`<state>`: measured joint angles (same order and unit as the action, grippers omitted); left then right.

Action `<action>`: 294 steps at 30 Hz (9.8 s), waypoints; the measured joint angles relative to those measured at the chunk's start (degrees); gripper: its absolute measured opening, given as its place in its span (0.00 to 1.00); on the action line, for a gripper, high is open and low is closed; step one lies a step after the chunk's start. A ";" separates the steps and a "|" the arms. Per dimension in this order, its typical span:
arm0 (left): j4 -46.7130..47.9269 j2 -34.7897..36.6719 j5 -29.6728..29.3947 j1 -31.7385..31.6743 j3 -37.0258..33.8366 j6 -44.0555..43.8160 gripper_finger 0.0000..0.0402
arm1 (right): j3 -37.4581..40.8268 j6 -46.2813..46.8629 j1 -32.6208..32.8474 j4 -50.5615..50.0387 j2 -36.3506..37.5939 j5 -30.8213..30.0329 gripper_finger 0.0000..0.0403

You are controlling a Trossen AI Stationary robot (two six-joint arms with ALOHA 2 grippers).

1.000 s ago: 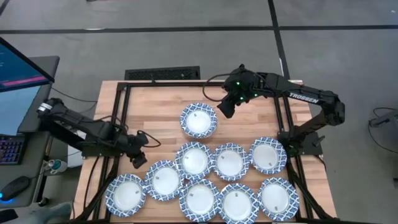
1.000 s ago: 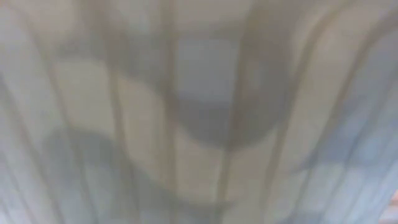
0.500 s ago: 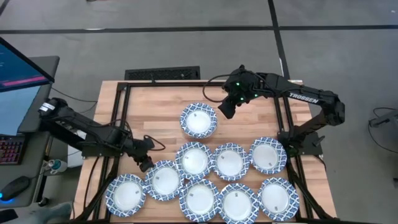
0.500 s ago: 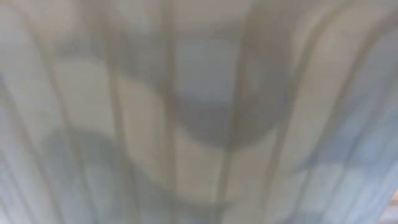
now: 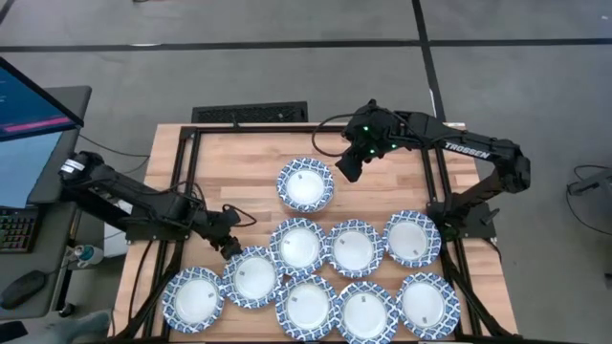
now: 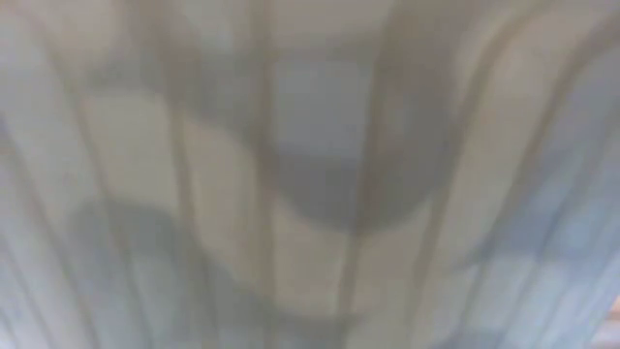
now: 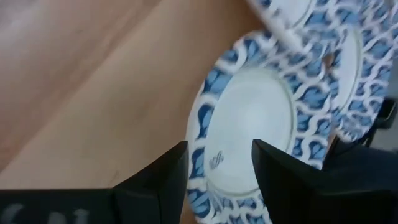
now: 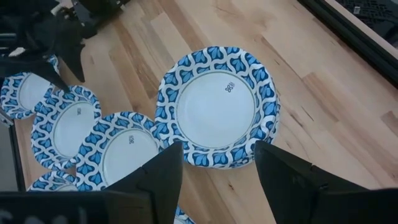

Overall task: Nest bowls inside each other
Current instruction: Stack the white bowl on the stacked white bowls

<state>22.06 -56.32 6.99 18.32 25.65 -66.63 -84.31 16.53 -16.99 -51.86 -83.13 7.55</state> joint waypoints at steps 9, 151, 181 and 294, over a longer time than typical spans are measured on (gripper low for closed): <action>-2.93 -8.73 4.56 -0.19 0.00 3.42 0.53 | 0.00 0.02 0.85 -0.37 0.00 0.02 0.55; 33.35 9.31 13.56 15.17 10.55 18.66 0.38 | -0.04 5.51 0.84 0.08 0.00 -1.67 0.55; 4.40 -4.13 17.65 20.36 -4.44 21.28 0.34 | -0.04 7.08 1.65 0.93 0.00 -1.64 0.55; -10.61 -11.02 12.99 -23.46 6.87 9.26 0.44 | 3.04 7.59 9.61 -22.75 -0.02 -7.41 0.55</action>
<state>11.45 -67.35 19.98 -5.15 32.52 -57.37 -81.28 24.12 -7.39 -74.61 -83.15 0.14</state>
